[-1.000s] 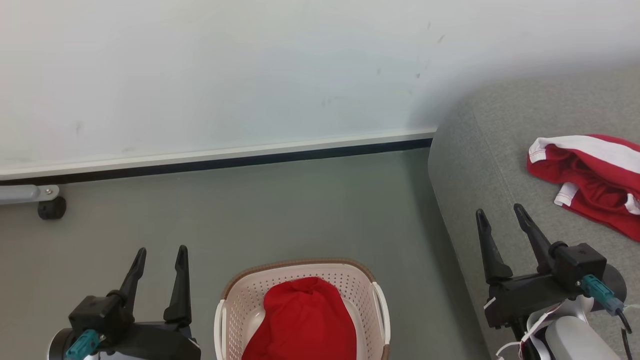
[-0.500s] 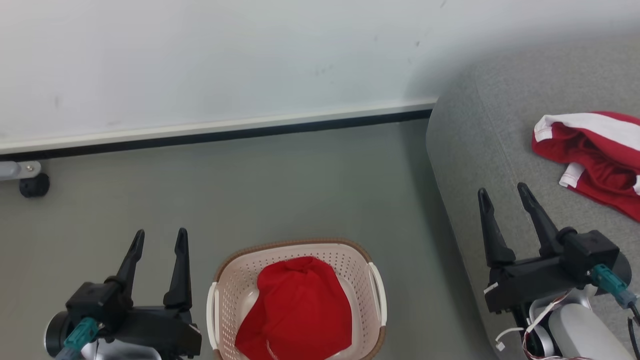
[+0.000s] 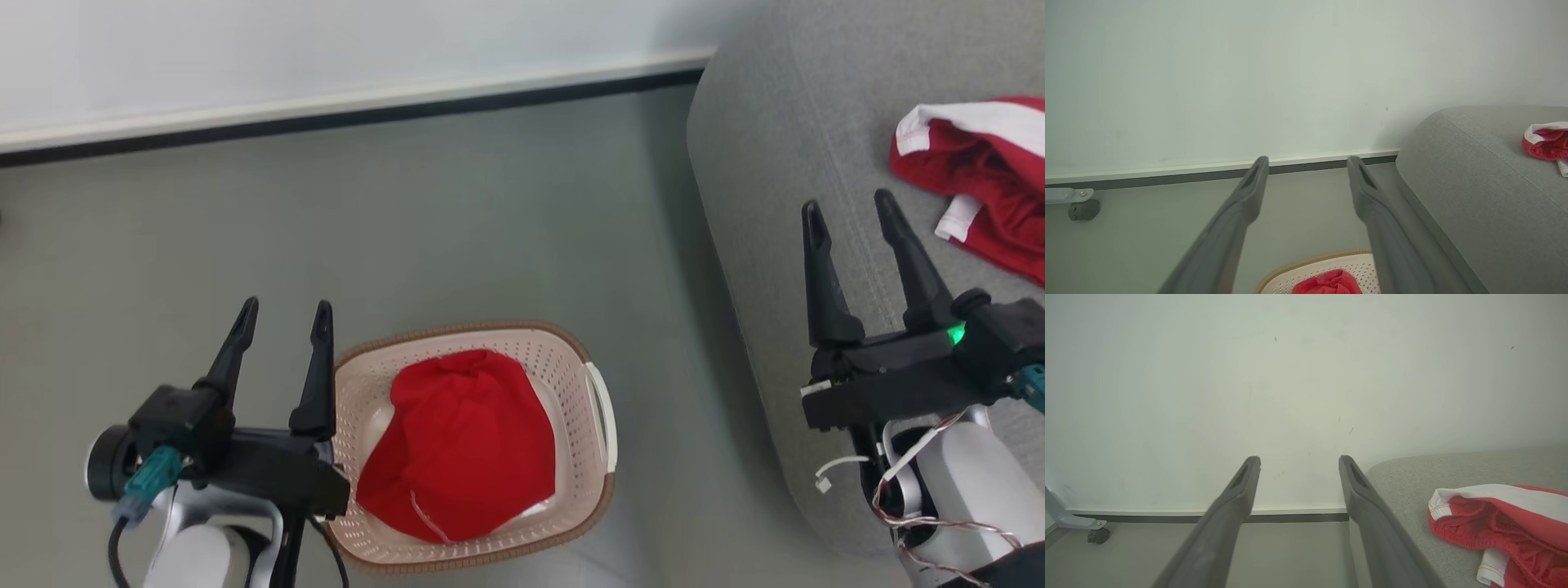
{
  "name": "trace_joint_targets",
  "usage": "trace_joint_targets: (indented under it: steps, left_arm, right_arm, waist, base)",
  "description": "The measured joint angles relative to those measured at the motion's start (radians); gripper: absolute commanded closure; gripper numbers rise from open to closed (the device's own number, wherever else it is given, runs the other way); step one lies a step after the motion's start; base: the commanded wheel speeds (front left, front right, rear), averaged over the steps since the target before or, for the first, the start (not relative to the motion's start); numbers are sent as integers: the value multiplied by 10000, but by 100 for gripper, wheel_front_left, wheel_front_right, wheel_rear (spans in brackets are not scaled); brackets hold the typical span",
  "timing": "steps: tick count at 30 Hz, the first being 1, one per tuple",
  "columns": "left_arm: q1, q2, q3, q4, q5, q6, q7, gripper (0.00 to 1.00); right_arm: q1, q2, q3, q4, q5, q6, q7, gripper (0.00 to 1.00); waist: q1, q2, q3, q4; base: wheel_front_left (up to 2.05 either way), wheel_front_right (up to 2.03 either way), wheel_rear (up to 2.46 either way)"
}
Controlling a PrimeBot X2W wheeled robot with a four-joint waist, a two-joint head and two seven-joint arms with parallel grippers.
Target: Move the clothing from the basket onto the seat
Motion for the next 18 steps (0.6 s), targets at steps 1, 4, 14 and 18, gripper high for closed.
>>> trace_joint_targets:
  steps: [1, 4, 14, 18]
  left_arm:
    - [-128, 2, -42, 21, 12, -2, 81, 0]
    - [-520, 6, -182, 113, 100, -31, 209, 0]
    - [-1746, 54, -702, 748, 520, -368, 757, 0]
    - [-2194, 73, -913, 1070, 663, -512, 1020, 0]
  right_arm:
    - [-83, 2, -21, -82, -15, -6, 35, 0]
    - [-360, 15, -88, -263, -15, -29, 75, 0]
    - [-1321, 276, -113, -867, -35, -75, 161, 0]
    - [-1695, 456, -104, -1083, -36, -79, 161, 0]
  waist:
    - [0, 0, 142, -32]
    - [0, 1, 568, -131]
    - [1, 1, 2021, -516]
    - [0, 1, 2612, -699]
  base:
    - [0, 0, 0]
    - [0, 0, 0]
    - [0, 0, 0]
    - [0, 0, 0]
